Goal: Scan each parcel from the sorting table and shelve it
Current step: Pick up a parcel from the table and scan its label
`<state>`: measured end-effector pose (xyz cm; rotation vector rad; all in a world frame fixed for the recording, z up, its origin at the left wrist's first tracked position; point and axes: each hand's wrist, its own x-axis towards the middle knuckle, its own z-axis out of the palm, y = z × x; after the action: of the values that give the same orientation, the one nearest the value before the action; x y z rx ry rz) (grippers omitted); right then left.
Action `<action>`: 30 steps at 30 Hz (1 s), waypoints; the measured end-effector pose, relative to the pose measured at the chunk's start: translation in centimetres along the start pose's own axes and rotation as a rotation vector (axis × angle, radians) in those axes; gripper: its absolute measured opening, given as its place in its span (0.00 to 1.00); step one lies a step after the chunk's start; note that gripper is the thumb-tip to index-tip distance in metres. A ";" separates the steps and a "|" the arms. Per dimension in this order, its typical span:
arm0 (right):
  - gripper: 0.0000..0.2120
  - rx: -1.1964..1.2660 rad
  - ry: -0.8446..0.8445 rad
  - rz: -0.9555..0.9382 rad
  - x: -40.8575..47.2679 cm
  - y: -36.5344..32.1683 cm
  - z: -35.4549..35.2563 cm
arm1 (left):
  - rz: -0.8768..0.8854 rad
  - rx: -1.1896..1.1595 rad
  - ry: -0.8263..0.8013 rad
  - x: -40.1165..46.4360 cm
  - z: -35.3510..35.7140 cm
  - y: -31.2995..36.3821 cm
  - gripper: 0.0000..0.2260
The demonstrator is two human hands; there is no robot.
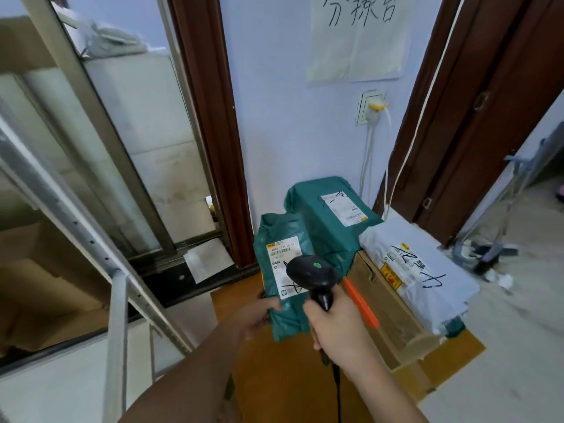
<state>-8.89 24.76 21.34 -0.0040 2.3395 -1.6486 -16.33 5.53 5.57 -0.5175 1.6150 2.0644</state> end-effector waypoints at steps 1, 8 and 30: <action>0.02 -0.009 0.005 -0.004 0.0 -0.2 0.1 | 0.018 0.004 -0.011 0.0 0.2 0.2 0.34; 0.01 -0.083 0.036 -0.018 -0.1 -0.2 1.1 | 0.069 0.016 0.036 -0.7 1.1 0.1 0.31; 0.07 -0.079 0.028 -0.061 -4.7 1.4 0.8 | 0.013 -0.123 0.019 -3.3 0.2 -4.6 0.26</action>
<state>-3.97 25.28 20.85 -0.0688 2.4472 -1.5923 -11.01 6.26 3.83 -0.5724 1.5126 2.1841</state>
